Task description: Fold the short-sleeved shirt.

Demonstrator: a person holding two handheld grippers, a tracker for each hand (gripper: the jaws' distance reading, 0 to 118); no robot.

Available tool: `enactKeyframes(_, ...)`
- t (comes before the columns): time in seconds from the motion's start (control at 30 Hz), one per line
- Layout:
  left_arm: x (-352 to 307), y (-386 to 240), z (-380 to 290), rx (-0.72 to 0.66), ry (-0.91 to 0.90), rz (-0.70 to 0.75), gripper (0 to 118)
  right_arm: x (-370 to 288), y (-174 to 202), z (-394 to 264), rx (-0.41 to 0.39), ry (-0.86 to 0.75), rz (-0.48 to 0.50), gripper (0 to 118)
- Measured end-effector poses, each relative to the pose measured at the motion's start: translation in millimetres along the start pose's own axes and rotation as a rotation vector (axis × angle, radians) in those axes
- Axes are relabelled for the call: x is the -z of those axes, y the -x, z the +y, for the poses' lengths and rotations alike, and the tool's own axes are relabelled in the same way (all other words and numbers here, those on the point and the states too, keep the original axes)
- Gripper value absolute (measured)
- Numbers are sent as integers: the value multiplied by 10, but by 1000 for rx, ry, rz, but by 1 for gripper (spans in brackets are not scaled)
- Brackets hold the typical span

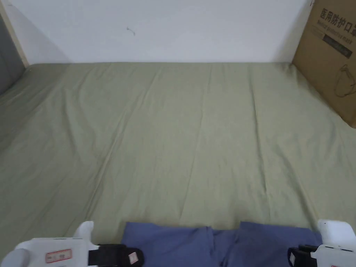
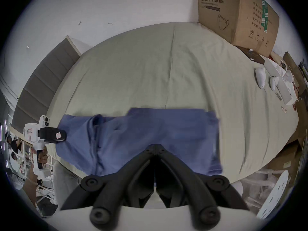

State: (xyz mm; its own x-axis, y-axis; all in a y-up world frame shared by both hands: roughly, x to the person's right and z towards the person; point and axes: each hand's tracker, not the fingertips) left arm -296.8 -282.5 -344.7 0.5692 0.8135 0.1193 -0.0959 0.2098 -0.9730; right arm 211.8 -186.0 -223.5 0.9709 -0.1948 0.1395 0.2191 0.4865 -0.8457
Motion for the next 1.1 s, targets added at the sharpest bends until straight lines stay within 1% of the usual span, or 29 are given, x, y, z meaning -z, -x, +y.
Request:
enactKeyframes(0.07, -262, 94, 61, -6, -3, 51, 13, -5, 39, 13, -18, -3, 6, 0)
enactKeyframes(0.13, -542, 152, 97, -1, -29, 132, 13, -5, 73, 15, -36, 2, 7, 0)
enactKeyframes(0.17, -653, 94, 73, 2, -39, 150, 13, -2, 73, 10, -41, 3, 7, 0)
enactKeyframes(0.2, -788, 114, 71, 4, -50, 177, 13, -1, 69, 5, -38, 2, 5, 0)
enactKeyframes(0.27, -964, 103, 80, 1, -60, 166, 13, 0, 73, -13, -26, 0, 13, 0)
enactKeyframes(0.33, -1105, 75, 83, -21, -60, 247, 13, 16, 47, -28, -13, 4, 18, 0)
enactKeyframes(0.4, -1172, 15, 79, -5, -62, 288, 13, 23, 31, -64, -7, 7, 20, 0)
enactKeyframes(0.47, -1168, -77, 65, 1, -69, 292, 13, 24, 7, -94, -2, 8, 21, 0)
enactKeyframes(0.57, -1106, -258, 67, -7, -84, 323, 13, 12, -56, -148, 13, 10, 29, 0)
enactKeyframes(0.6, -1080, -338, 77, -28, -92, 338, 13, 6, -83, -162, 17, 11, 31, 0)
enactKeyframes(0.63, -1073, -431, 70, -98, -112, 357, 13, -19, -94, -174, 20, 12, 32, 0)
enactKeyframes(0.67, -1045, -566, 58, -130, -119, 309, 13, -38, -130, -186, 21, 11, 33, 0)
enactKeyframes(0.77, -900, -1002, 49, -82, -159, 256, 13, -114, -203, -197, 34, 5, 35, 0)
enactKeyframes(0.87, -585, -1438, 50, -16, -112, 290, 13, -155, -300, -188, 44, 0, 27, 0)
enactKeyframes(0.9, -460, -1562, 70, 44, -79, 294, 13, -172, -338, -173, 44, -3, 23, 0)
enactKeyframes(1.0, -22, -1831, 106, 66, -50, 250, 13, -197, -417, -163, 48, -10, 10, 0)
enactKeyframes(1.1, 518, -2008, 128, 103, 54, 197, 13, -212, -515, -155, 70, -14, 13, 0)
